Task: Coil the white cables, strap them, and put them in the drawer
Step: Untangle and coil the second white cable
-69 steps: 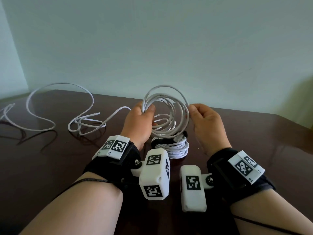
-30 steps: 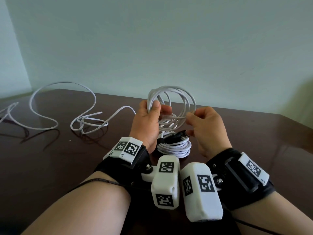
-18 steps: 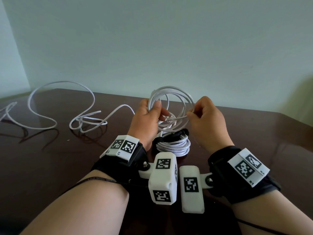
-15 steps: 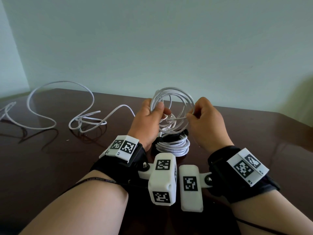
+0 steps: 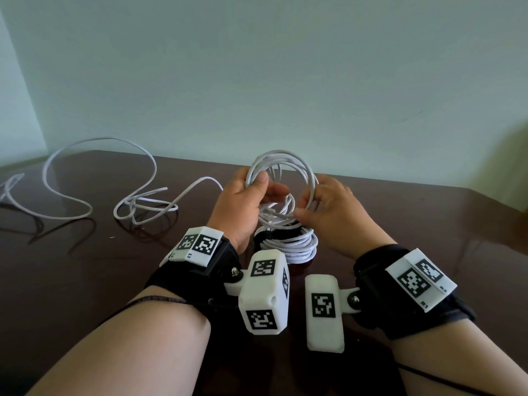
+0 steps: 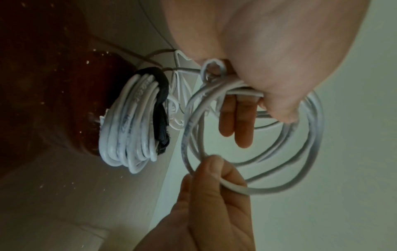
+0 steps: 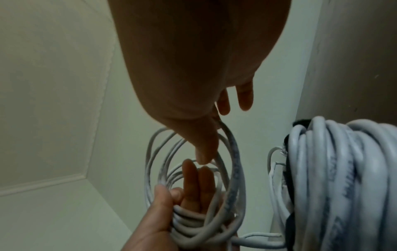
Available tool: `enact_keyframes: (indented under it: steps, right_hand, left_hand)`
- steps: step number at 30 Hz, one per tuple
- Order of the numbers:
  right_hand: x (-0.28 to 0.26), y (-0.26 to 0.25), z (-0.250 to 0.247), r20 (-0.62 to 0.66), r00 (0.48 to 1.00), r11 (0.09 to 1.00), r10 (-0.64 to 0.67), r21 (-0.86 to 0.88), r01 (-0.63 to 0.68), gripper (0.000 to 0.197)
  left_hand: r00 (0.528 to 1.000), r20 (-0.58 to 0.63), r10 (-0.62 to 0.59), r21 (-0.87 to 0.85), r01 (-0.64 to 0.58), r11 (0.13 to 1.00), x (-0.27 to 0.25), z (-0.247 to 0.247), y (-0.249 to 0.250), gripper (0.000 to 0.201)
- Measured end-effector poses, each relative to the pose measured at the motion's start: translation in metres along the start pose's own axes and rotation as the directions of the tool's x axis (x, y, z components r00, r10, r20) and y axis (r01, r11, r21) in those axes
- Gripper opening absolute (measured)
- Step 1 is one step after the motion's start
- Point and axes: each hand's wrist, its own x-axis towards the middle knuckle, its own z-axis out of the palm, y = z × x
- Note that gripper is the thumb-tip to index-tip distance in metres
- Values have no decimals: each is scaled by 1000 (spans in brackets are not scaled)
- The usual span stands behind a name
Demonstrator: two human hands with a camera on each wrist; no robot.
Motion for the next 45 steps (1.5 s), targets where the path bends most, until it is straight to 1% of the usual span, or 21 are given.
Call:
enact_keyframes:
  steps: [3,4,5,9,11,13,15,16,18,21,25,27,29,31,33,36,38,40,42,43,45]
  right_hand:
    - [0,5,1,73,997,984,13,179,-26,6]
    - [-1,7,2,103,995,970,16,239,-40,7]
    - [-1,9,3,115,993,954,13,297,-46,14]
    - [1,6,7,26,1000,878,-4,479,-9,30]
    - [0,2,9,-25,999,868,-30,495,38,39]
    - [1,3,11,-96,995,890,-41,450,80,53]
    - [2,4,11,-139,990,921,-19,382,71,63]
    - [2,5,10,-125,992,925,-2,377,50,62]
    - [4,8,9,-61,998,899,35,437,-5,50]
    - [4,6,5,-4,998,819,68,572,-54,39]
    - [2,-1,3,-68,998,921,-19,388,44,18]
    - [2,-3,4,-104,994,931,-29,359,65,22]
    - [2,-4,3,-93,996,929,-14,367,47,18]
    - [1,-3,1,-16,1000,959,15,284,-10,11]
    - [2,-1,0,44,997,977,56,205,-64,16]
    - [6,-2,4,-14,994,970,104,224,-98,21]
    - [7,-1,8,-63,982,935,175,322,-146,22]
    - [9,-1,10,-98,957,858,273,474,-196,20]
    - [9,-4,13,-110,926,736,362,644,-211,19]
    - [8,-7,15,-107,912,673,396,710,-209,19]
    - [7,-12,19,-94,897,587,431,784,-200,19]
  left_hand:
    - [1000,24,1,-79,1,997,0,0,2,14]
    - [999,31,-7,-111,10,994,1,-1,3,14]
    - [999,35,-16,-137,20,990,1,-2,4,15]
    - [999,19,-42,-201,45,979,3,-3,5,22]
    - [998,8,-64,-235,64,970,5,-4,4,26]
    - [997,18,-79,-259,81,963,7,-6,4,32]
    - [996,43,-76,-234,84,969,6,-7,5,42]
    - [996,50,-72,-208,81,975,5,-7,5,43]
    - [996,64,-68,-134,76,988,4,-7,7,39]
    - [995,82,-48,72,43,996,3,-7,6,39]
    - [984,173,-36,209,-1,978,2,-6,2,34]
    - [971,235,-46,250,-15,968,2,-6,2,27]
    - [961,271,-50,201,-6,980,0,-7,4,18]
    - [954,296,-41,140,0,990,0,-8,6,26]
    - [957,290,-34,67,15,998,0,-7,7,24]
    - [967,251,-41,-68,59,996,1,-4,7,20]
    - [969,242,-52,-154,92,984,2,-5,7,19]
    - [972,232,-27,-183,71,980,5,-9,5,25]
    - [973,231,28,-186,15,982,7,-10,2,49]
    - [969,244,37,-188,10,982,7,-8,1,59]
    - [958,285,26,-203,34,978,4,-2,-1,80]
